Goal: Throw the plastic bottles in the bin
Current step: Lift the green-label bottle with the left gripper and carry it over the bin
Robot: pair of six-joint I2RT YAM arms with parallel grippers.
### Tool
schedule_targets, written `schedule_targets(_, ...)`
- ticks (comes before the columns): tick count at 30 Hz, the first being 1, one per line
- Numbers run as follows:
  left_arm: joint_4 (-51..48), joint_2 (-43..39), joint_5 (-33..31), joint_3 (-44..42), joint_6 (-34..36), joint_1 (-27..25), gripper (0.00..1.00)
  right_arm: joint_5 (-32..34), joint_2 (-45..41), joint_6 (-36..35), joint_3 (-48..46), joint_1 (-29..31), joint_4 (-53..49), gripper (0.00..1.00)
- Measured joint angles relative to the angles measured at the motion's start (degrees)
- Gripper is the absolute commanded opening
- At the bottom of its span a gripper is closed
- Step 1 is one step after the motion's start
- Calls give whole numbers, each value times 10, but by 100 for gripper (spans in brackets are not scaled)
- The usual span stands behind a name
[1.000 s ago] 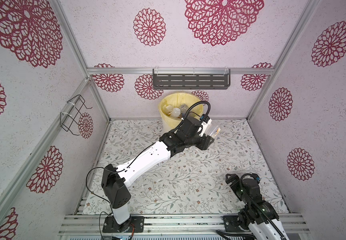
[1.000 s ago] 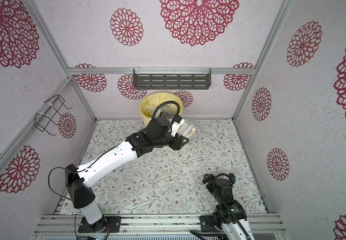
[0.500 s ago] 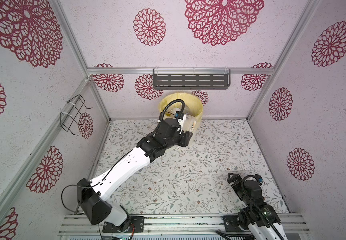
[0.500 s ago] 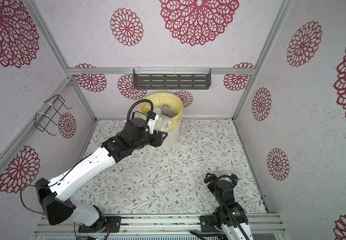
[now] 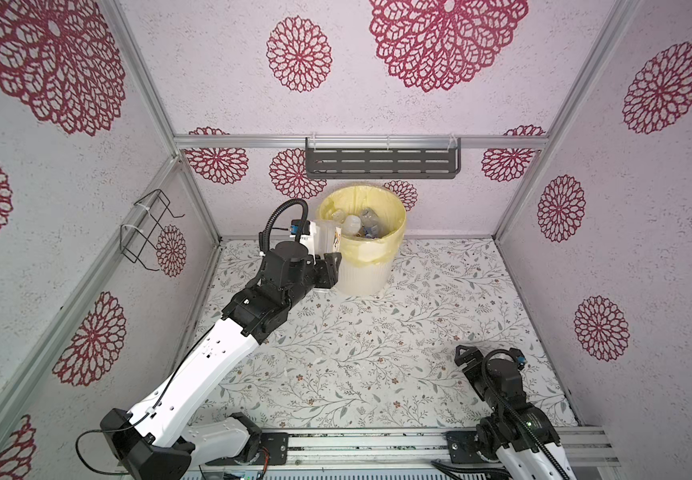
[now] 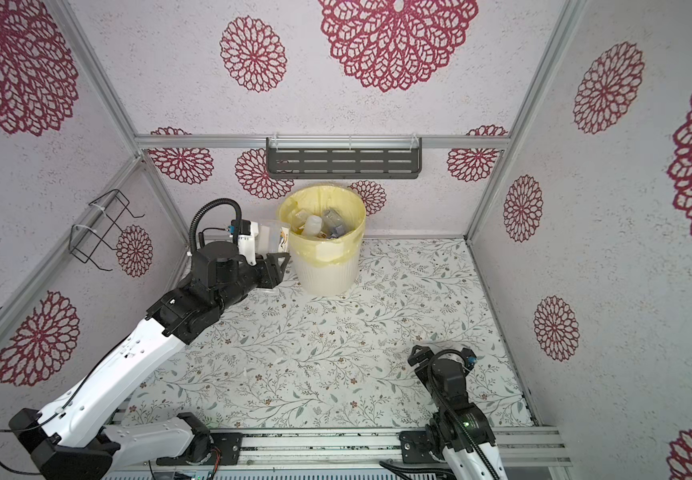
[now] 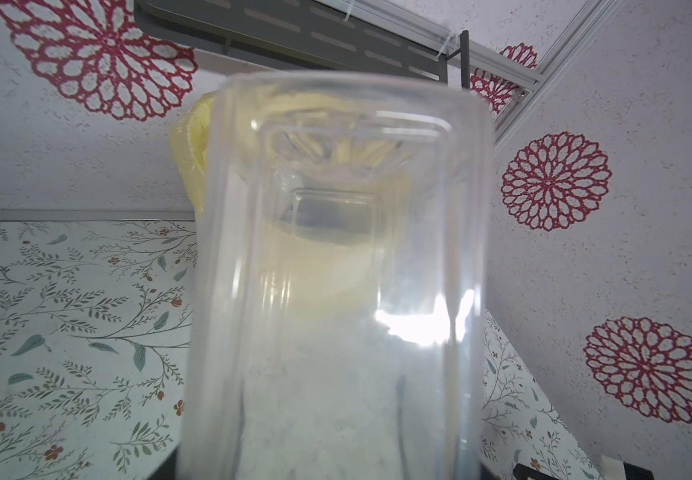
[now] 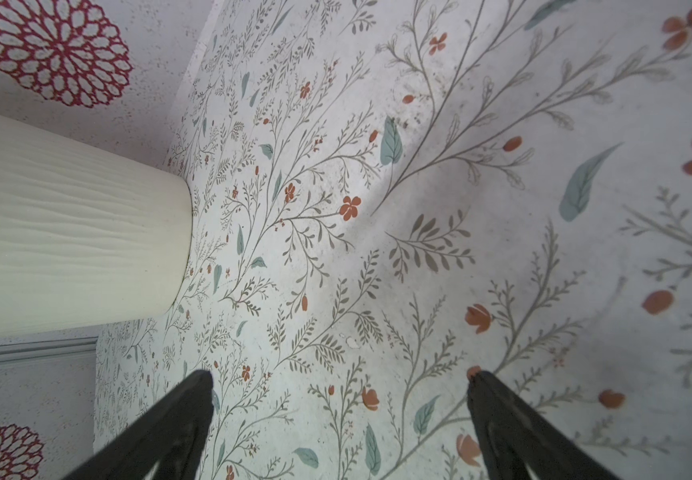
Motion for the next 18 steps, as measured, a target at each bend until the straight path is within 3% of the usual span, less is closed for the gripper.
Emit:
schedule_targets(7, -55, 150, 38, 219, 6, 30, 57, 0, 0, 4, 0, 0, 1, 99)
schedule_targets(9, -62, 208, 57, 296, 6, 45, 63, 0, 0, 4, 0, 0, 1, 99)
schedule_targets(11, -71, 282, 80, 391, 4, 62, 80, 0, 0, 6, 0, 0, 1, 99)
schedule_targets(12, -77, 313, 89, 431, 3, 68, 97, 1, 0, 7, 0, 0, 1, 99)
schedule_targets(15, -103, 410, 115, 546, -2, 87, 97, 1, 0, 9, 2, 0, -2, 99)
schedule_targets(18, -129, 455, 129, 585, -6, 97, 97, 2, -1, 8, 10, 0, -8, 99)
